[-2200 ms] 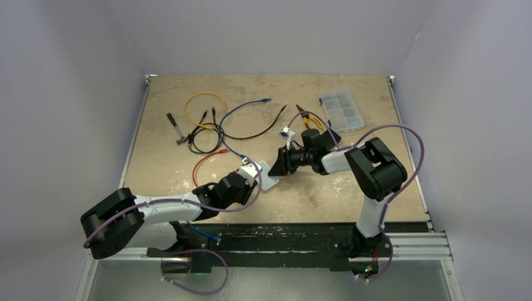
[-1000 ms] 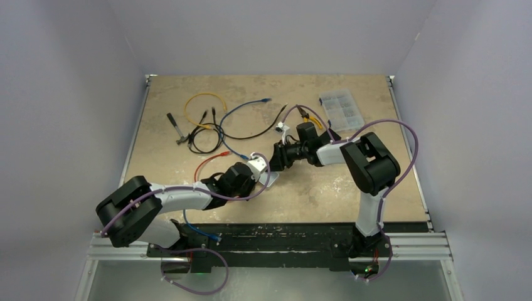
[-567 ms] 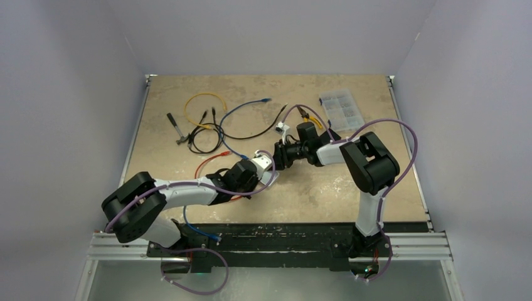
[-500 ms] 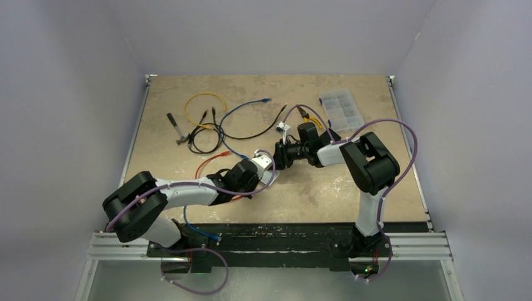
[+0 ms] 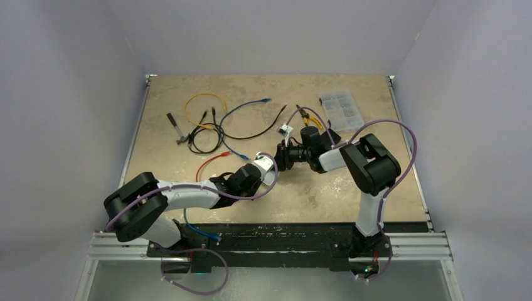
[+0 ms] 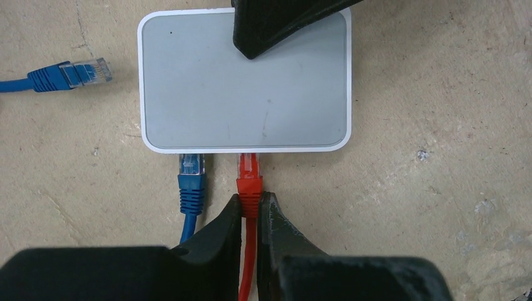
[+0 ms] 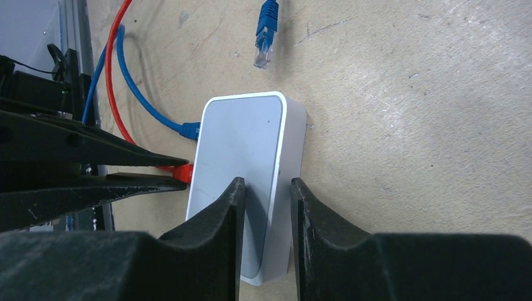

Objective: Insert the plug into the switch port
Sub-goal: Insert the connector into the switch port.

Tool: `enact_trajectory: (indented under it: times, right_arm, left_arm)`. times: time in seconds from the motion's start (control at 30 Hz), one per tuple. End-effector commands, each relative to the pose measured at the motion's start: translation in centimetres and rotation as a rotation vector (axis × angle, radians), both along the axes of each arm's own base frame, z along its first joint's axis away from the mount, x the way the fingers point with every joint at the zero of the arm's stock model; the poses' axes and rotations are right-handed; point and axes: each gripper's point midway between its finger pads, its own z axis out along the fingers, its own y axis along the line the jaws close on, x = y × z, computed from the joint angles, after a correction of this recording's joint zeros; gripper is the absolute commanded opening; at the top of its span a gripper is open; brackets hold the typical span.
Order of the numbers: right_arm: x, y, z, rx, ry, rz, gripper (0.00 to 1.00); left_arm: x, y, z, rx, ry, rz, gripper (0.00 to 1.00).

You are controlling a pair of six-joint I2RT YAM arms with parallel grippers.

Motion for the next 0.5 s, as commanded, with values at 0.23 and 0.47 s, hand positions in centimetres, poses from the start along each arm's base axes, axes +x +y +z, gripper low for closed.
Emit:
enact_trajectory:
  times: [0.23,0.47]
  right_arm:
    - [-9.9,1.6,-3.6,-0.072,0.293,0.207,0.2]
    - [-12.0,1.4,-4.2,-0.07,0.334,0.232,0.2]
  left_arm:
    - [6.2,-7.7,12.3,-0.476,-0.327,0.06,0.0]
    - [7.2,-7.5,15.6,-0.546,-0.459,0.072,0.0]
